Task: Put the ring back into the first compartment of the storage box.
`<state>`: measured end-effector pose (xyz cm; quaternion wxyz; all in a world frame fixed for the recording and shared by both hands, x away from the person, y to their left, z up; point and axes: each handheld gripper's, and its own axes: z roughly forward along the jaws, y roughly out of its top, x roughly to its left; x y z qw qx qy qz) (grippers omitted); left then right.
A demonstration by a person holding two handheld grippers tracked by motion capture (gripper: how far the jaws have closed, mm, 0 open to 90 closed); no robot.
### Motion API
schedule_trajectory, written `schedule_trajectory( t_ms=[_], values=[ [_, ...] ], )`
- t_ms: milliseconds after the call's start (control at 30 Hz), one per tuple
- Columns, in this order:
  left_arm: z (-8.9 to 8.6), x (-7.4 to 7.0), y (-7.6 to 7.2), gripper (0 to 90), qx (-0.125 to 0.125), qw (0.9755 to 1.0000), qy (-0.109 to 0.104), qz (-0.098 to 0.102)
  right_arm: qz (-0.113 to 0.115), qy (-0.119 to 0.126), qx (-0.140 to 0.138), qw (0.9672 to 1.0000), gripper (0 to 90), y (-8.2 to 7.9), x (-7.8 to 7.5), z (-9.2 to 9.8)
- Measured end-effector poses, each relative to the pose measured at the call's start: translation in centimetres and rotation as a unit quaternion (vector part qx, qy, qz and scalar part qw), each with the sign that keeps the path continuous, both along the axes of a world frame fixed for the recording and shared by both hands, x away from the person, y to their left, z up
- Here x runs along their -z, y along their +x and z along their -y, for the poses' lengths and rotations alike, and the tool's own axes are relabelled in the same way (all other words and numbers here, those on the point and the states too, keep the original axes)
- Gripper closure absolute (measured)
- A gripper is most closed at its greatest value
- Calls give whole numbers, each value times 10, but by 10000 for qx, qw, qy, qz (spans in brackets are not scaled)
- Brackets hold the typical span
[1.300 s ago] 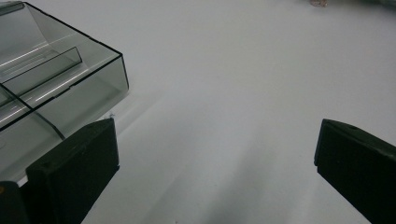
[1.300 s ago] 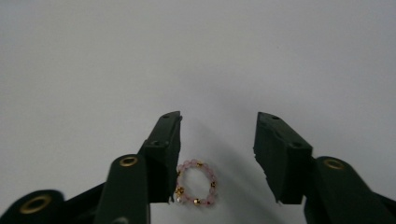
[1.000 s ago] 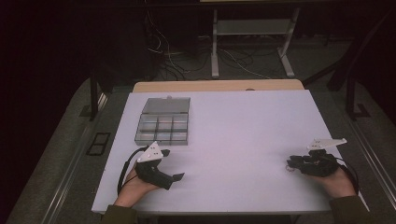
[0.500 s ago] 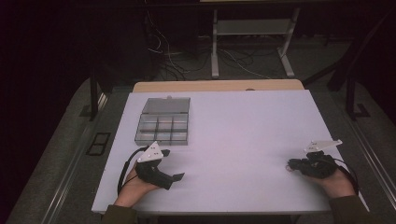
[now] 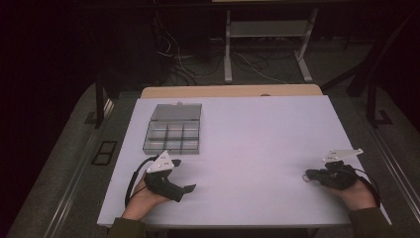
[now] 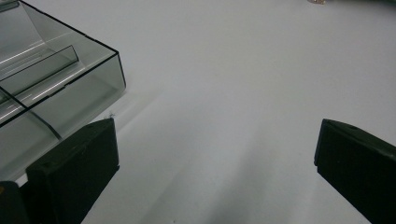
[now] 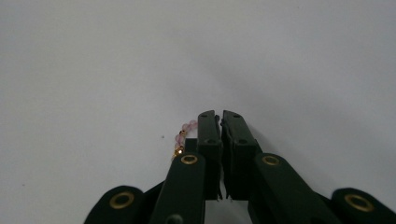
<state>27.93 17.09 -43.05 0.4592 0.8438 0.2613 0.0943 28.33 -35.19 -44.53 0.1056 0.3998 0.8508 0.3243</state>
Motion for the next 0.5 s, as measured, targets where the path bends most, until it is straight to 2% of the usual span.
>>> schedule_trajectory(
  t_ms=[100, 300, 500],
  values=[
    [0, 0, 0, 0, 9, 10000, 2, 5, -20, 206, -24, 9998, 858, -1, -3, 0],
    [0, 0, 0, 0, 8, 10000, -12, 7, 107, 344, -46, 9993, 858, -2, -12, -2],
    [0, 0, 0, 0, 10, 10000, -23, 6, 164, 638, -159, 9977, 858, -3, -19, -8]
  ],
)
